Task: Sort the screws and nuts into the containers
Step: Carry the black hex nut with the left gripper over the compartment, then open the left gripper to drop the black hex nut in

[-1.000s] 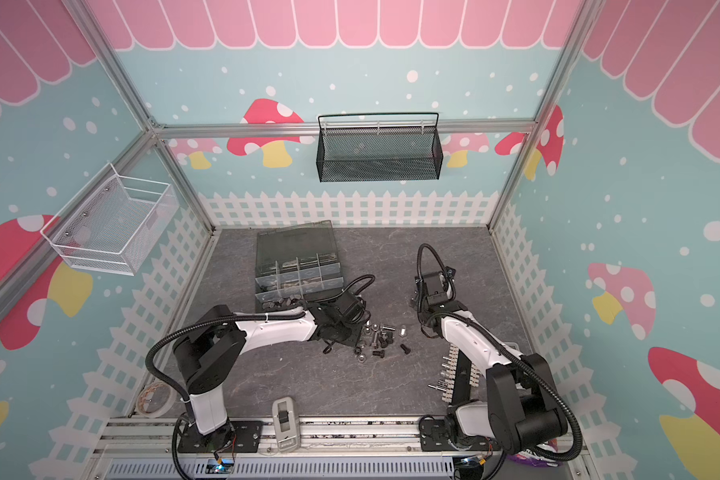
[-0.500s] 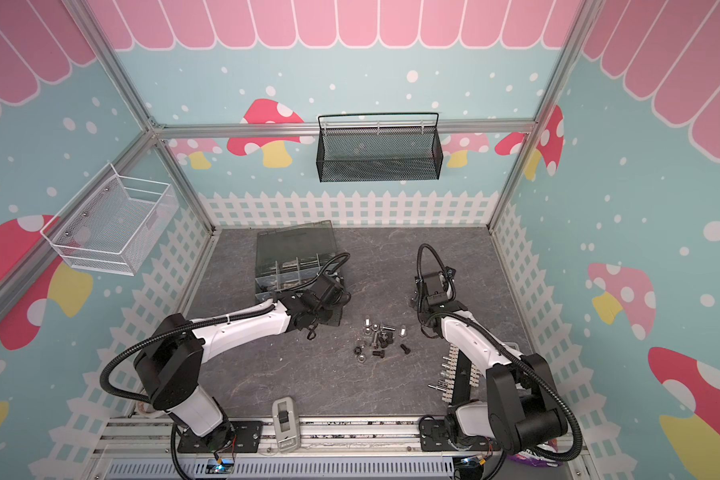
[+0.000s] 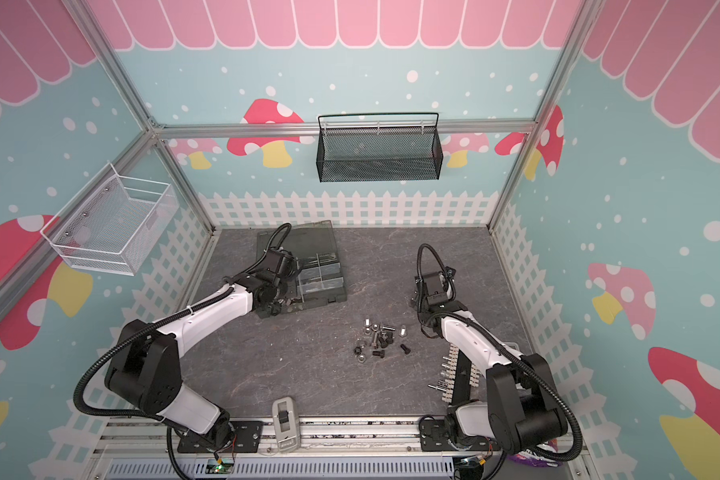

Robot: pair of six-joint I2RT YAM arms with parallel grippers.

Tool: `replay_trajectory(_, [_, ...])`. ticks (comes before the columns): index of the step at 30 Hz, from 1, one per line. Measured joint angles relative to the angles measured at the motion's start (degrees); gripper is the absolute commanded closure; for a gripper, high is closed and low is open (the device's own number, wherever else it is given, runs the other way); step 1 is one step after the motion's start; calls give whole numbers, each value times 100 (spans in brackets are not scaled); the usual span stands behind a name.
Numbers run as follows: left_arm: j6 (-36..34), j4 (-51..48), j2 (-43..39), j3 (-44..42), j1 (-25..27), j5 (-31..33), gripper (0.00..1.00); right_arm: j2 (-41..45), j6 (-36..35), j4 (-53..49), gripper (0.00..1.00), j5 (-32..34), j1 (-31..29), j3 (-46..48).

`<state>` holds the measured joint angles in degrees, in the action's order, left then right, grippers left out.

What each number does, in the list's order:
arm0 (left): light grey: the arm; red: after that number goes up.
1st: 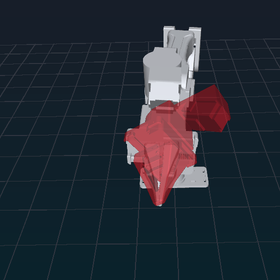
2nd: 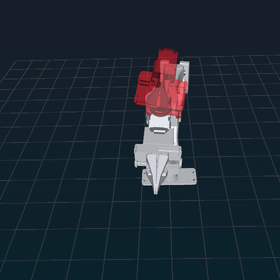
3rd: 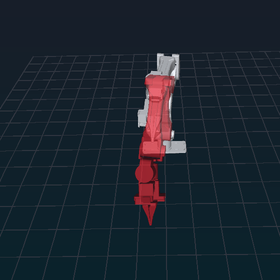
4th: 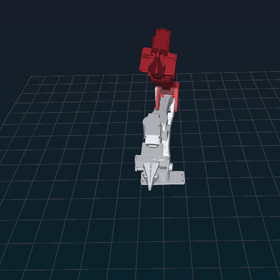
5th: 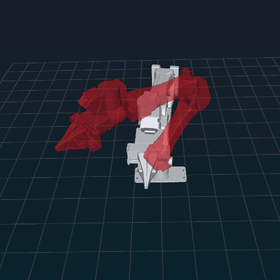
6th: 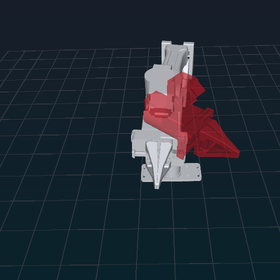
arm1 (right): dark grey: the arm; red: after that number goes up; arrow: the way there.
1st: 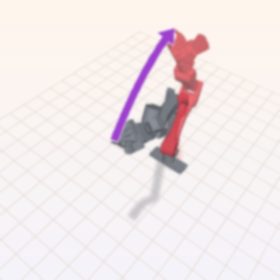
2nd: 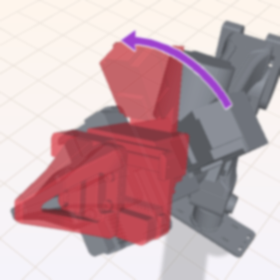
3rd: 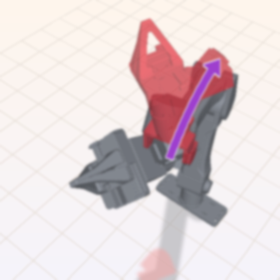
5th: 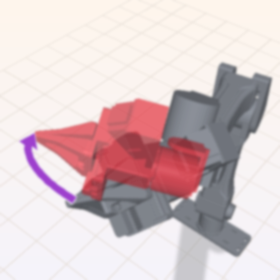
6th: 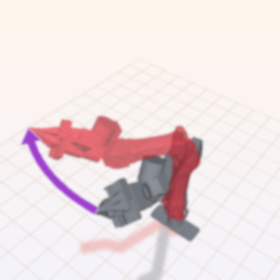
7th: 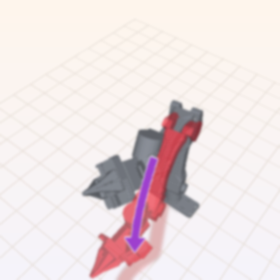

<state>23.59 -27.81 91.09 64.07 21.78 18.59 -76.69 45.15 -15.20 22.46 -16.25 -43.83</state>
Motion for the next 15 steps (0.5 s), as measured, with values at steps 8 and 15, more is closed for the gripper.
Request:
replay_trajectory(8, [-173, 63, 407, 389, -627, 92, 90, 57, -2, -2, 3, 0, 0, 0])
replay_trajectory(15, [-199, 74, 916, 564, -933, 92, 89, 57, -2, -7, 3, 0, 0, 0])
